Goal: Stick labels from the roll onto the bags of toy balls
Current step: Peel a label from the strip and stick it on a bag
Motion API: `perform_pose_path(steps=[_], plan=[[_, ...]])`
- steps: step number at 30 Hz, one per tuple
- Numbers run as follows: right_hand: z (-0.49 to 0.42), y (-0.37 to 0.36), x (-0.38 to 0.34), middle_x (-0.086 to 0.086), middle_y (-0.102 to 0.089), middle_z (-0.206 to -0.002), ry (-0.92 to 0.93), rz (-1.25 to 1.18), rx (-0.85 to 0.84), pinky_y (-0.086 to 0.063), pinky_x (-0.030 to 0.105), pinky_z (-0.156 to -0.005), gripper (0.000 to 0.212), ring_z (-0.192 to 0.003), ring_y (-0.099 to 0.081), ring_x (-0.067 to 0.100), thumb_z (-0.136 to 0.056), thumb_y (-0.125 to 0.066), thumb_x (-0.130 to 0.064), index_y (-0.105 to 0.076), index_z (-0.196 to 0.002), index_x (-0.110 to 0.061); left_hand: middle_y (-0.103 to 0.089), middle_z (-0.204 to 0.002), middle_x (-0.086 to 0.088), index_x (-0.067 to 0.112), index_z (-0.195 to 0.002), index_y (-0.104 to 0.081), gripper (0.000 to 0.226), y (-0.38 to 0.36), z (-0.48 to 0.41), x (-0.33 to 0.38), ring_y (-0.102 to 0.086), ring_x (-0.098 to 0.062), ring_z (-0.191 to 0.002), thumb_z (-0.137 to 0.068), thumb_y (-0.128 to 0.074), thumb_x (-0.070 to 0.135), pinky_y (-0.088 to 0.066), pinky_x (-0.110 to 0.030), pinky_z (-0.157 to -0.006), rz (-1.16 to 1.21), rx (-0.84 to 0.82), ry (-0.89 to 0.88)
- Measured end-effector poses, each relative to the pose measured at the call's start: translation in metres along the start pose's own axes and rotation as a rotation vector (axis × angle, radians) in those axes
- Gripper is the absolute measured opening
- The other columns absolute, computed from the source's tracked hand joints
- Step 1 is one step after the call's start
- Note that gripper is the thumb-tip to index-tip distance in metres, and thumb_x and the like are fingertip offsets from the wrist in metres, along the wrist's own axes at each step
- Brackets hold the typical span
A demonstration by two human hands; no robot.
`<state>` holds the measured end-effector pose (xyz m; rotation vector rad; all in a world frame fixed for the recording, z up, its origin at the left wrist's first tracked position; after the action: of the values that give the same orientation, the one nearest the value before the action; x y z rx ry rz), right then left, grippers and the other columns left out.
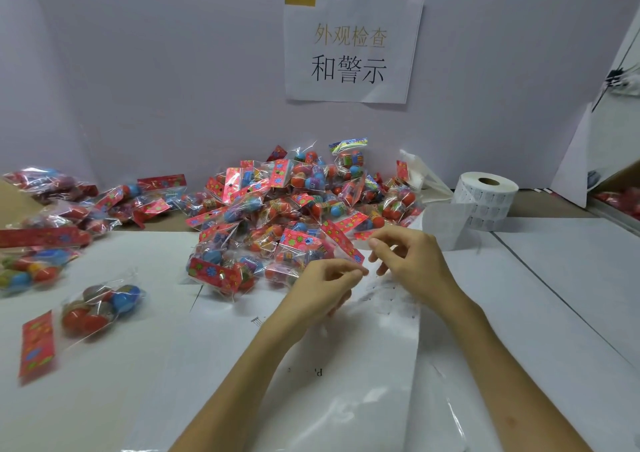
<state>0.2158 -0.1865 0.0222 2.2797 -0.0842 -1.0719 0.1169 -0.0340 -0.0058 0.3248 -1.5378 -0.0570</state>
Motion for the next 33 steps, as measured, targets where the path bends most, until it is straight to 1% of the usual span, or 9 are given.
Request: perform_pose_path(steps=[4, 9, 13, 17, 20, 22, 27, 31, 33], plan=[[0.001, -0.006, -0.001, -0.013, -0.073, -0.079, 0.031, -0.034, -0.062, -0.062, 0.039, -0.063, 0.007, -0.06, -0.072, 0.011, -0.094, -0.069, -0.034, -0.073, -0.099, -0.034, -0.058, -0.059, 0.004, 0.023, -0.116, -0.074, 0.019, 0.006, -0.001, 0.003, -0.046, -0.008, -0.046, -0.103, -0.059, 0.022, -0.04, -0.02, -0.046, 0.124, 0.058, -0.031], [0.003, -0.013, -0.007, -0.02, -0.071, -0.085, 0.067, -0.071, -0.123, -0.06, 0.026, -0.059, 0.032, -0.065, -0.071, 0.008, -0.08, -0.067, -0.064, -0.065, -0.107, -0.047, -0.059, -0.06, 0.002, 0.026, -0.108, -0.077, 0.016, 0.01, 0.0, 0.006, -0.048, -0.013, -0.05, -0.101, -0.063, 0.024, -0.044, -0.023, -0.052, 0.248, 0.047, -0.046], [0.002, -0.014, -0.005, -0.022, -0.07, -0.088, 0.073, -0.04, -0.129, -0.06, 0.024, -0.06, 0.035, -0.068, -0.071, 0.006, -0.081, -0.068, -0.061, -0.064, -0.112, -0.044, -0.06, -0.061, 0.002, 0.025, -0.116, -0.075, 0.02, 0.01, 0.0, 0.006, -0.049, -0.011, -0.053, -0.101, -0.063, 0.022, -0.045, -0.022, -0.052, 0.322, 0.005, -0.024], [0.001, -0.017, 0.0, -0.02, -0.07, -0.086, 0.07, -0.023, -0.141, -0.059, 0.022, -0.062, 0.028, -0.07, -0.07, 0.006, -0.088, -0.076, -0.043, -0.065, -0.113, -0.041, -0.06, -0.063, 0.001, 0.021, -0.12, -0.075, 0.023, 0.01, 0.001, 0.007, -0.051, -0.011, -0.056, -0.101, -0.062, 0.017, -0.046, -0.021, -0.053, 0.341, -0.019, -0.011], [0.002, -0.018, 0.0, -0.021, -0.069, -0.089, 0.075, -0.015, -0.161, -0.057, 0.018, -0.062, 0.029, -0.071, -0.069, 0.005, -0.088, -0.076, -0.039, -0.063, -0.114, -0.045, -0.058, -0.065, -0.001, 0.018, -0.119, -0.075, 0.025, 0.009, 0.001, 0.008, -0.049, -0.012, -0.06, -0.104, -0.056, 0.01, -0.045, -0.021, -0.053, 0.339, -0.015, -0.012], [0.002, -0.019, -0.001, -0.021, -0.069, -0.09, 0.079, -0.017, -0.167, -0.055, 0.017, -0.062, 0.031, -0.072, -0.069, 0.005, -0.087, -0.075, -0.041, -0.061, -0.114, -0.047, -0.055, -0.066, -0.003, 0.017, -0.117, -0.076, 0.027, 0.008, 0.002, 0.008, -0.049, -0.014, -0.062, -0.105, -0.052, 0.009, -0.044, -0.021, -0.053, 0.35, -0.007, -0.011], [0.002, -0.02, -0.002, -0.022, -0.07, -0.09, 0.063, -0.033, -0.18, -0.053, 0.013, -0.062, 0.044, -0.076, -0.069, 0.004, -0.075, -0.07, -0.063, -0.058, -0.116, -0.051, -0.053, -0.069, -0.004, 0.015, -0.12, -0.075, 0.029, 0.009, 0.002, 0.007, -0.048, -0.018, -0.069, -0.106, -0.049, 0.01, -0.043, -0.022, -0.056, 0.346, 0.014, -0.004], [0.003, -0.022, 0.001, -0.02, -0.071, -0.089, 0.066, -0.016, -0.217, -0.058, 0.021, -0.065, 0.053, -0.075, -0.07, 0.007, -0.072, -0.074, -0.065, -0.056, -0.12, -0.05, -0.054, -0.066, -0.002, 0.02, -0.119, -0.075, 0.032, 0.01, 0.001, 0.006, -0.05, -0.015, -0.065, -0.108, -0.047, 0.011, -0.045, -0.021, -0.055, 0.364, 0.011, -0.01], [0.003, -0.021, 0.0, -0.02, -0.071, -0.089, 0.069, -0.019, -0.204, -0.057, 0.02, -0.063, 0.051, -0.074, -0.07, 0.006, -0.073, -0.074, -0.064, -0.056, -0.119, -0.051, -0.055, -0.065, -0.001, 0.021, -0.123, -0.074, 0.033, 0.011, 0.0, 0.006, -0.051, -0.016, -0.065, -0.108, -0.046, 0.011, -0.045, -0.021, -0.054, 0.382, 0.009, -0.016]])
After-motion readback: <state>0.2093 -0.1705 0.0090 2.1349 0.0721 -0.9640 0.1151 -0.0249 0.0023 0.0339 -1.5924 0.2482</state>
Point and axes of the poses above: each hand's wrist, its own z-axis away from the middle knuckle, its own y-axis out of the back of the hand, x = y × z, the point moved 3 cm from there along -z, towards the middle knuckle
